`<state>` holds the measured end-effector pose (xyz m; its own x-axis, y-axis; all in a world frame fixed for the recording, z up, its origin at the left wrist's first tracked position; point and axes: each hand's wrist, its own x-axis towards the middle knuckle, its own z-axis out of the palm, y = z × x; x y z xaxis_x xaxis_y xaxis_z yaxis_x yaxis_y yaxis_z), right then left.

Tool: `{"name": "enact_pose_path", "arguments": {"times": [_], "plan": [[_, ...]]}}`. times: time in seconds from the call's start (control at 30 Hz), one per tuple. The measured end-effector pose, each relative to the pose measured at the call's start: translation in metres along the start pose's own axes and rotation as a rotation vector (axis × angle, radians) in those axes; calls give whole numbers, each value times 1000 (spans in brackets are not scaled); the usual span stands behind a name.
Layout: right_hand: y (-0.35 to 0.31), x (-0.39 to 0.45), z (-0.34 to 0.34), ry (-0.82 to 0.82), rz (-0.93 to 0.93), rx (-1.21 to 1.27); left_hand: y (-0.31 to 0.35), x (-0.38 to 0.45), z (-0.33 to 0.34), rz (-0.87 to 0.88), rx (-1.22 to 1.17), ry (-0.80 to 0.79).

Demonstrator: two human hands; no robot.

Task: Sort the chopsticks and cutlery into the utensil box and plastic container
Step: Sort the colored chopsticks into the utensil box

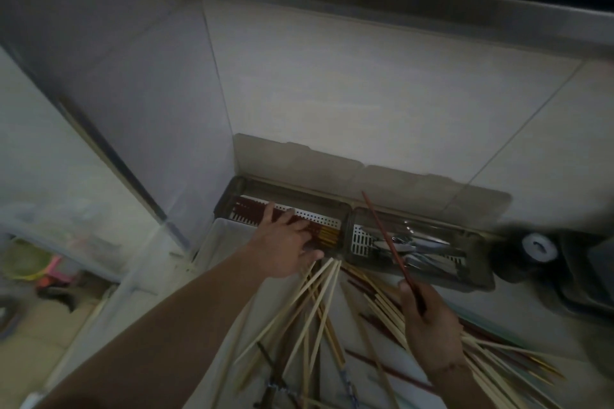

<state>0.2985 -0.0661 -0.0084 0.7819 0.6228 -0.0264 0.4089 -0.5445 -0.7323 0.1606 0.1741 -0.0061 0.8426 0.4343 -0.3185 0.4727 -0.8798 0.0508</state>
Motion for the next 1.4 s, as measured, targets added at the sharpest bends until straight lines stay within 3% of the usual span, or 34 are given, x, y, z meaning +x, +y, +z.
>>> {"name": "enact_pose_path", "arguments": {"times": [0.1,0.27,0.4,0.5,0.6,0.73,0.83,0.9,1.0,1.1,1.2,1.4], "plan": [[-3,7,9,-78,-71,-29,-2,0,-5,-33,-87,61],[-21,45,28,-118,-365,-260,-21,-21,3,-206,-126,387],[-56,81,65,-256,-450,-320,-29,-42,27,-410,-316,625],[-76,91,90,-305,-383,-434,-22,-51,39,-468,-316,646],[-85,90,102,-213,-371,-548,-15,-57,48,-474,-247,615],[-84,94,105,-276,-403,-539,-11,-63,56,-495,-245,527],[-78,98,94,-304,-537,-438,-11,-66,55,-492,-236,502],[-70,93,75,-217,-577,-283,-13,-68,55,-483,-242,482],[-32,64,26,-18,-471,-202,-16,-70,57,-474,-271,463],[28,7,-20,-30,-328,-377,-14,-69,58,-491,-277,447],[81,-51,-36,-85,-424,-585,-10,-67,56,-505,-275,446],[99,-92,-27,-67,-408,-728,-12,-68,57,-503,-270,478]]}}
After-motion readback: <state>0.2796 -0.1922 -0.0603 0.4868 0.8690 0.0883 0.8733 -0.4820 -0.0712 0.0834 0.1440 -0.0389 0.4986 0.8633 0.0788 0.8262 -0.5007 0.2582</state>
